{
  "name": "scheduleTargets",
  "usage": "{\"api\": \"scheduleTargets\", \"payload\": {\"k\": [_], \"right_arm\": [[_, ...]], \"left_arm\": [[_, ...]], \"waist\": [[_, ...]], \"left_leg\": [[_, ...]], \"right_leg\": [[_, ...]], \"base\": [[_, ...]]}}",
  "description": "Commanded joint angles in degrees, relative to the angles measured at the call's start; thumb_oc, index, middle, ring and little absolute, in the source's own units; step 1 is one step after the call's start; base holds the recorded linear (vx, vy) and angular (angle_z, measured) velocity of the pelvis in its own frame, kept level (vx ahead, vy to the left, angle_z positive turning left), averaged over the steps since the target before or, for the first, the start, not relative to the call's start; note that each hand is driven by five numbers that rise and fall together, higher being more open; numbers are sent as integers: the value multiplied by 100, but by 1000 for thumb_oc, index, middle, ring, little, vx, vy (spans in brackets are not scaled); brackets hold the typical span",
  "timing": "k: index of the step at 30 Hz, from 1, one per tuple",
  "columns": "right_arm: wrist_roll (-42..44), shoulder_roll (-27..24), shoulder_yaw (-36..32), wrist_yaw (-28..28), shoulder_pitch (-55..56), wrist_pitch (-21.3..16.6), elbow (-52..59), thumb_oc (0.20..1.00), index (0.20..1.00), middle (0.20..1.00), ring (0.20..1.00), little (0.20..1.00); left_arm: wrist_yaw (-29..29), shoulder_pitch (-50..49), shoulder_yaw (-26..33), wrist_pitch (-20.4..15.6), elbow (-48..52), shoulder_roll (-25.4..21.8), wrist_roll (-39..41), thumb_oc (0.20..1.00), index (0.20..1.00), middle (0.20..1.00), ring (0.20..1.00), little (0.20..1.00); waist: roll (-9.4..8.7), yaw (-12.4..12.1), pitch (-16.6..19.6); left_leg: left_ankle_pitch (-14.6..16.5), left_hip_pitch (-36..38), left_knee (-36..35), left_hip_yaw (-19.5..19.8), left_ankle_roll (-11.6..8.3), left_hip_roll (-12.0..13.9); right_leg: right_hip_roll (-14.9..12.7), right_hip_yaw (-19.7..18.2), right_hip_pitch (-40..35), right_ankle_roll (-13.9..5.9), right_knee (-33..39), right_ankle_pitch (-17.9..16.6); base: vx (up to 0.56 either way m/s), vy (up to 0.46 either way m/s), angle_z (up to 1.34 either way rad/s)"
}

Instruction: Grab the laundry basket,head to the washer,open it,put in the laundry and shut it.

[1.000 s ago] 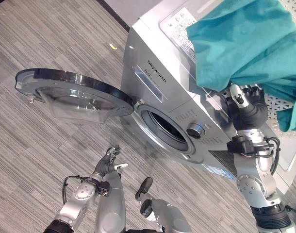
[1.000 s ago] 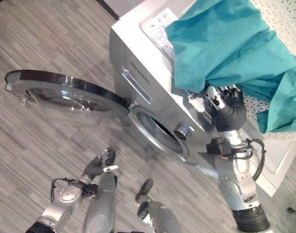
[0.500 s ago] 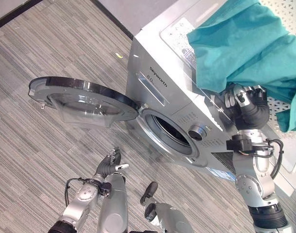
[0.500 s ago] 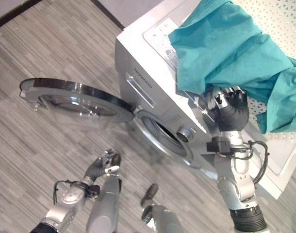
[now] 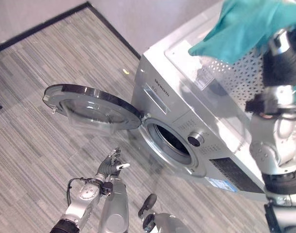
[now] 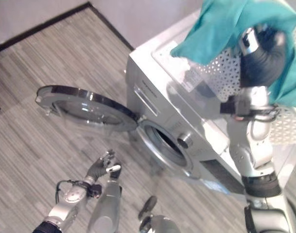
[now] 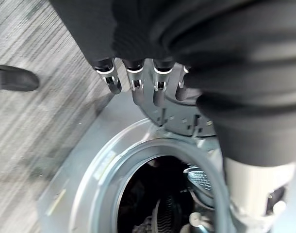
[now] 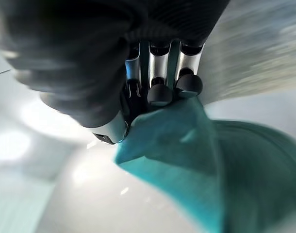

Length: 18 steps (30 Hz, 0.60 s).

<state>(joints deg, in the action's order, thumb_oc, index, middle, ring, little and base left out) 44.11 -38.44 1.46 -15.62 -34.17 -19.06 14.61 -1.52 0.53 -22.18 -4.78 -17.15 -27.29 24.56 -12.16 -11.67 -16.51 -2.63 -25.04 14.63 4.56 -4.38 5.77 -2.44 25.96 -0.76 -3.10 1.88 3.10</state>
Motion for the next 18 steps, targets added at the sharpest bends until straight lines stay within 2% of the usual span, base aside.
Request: {"api": "scheduleTargets", "payload": {"k": [1,9,18], "right_arm": [[-157,-136,-78,-252,-423,-438,-388,200,200,200,200,200],[-187,-641,36,-541,-1292,-457,-1037,200,200,200,200,200],[-142,-1276,491,-964,-2836,-548,-2479,200,200,200,200,200]], "left_arm": [[28,-137,-364,-112,-55,-98,146,1000,1000,1000,1000,1000],[44,-152,-454,-97,-113,28,225,1000,1000,1000,1000,1000],[2,-9,-518,-202,-59,-79,194,1000,1000,1000,1000,1000]], "waist": [[-309,-19,397],[-421,-30,854],[-382,-25,1131]], "left_leg": [[-439,148,-1077,-14,276,-90],[-384,499,-1213,-114,252,15],[-374,824,-1432,-179,227,10]], "right_leg": [[-211,-393,148,-1,-768,648],[-152,-519,-181,-70,-456,468],[-176,-526,-372,-113,-390,423]], "base": [[31,-23,0],[33,0,-11],[24,8,-3]]}}
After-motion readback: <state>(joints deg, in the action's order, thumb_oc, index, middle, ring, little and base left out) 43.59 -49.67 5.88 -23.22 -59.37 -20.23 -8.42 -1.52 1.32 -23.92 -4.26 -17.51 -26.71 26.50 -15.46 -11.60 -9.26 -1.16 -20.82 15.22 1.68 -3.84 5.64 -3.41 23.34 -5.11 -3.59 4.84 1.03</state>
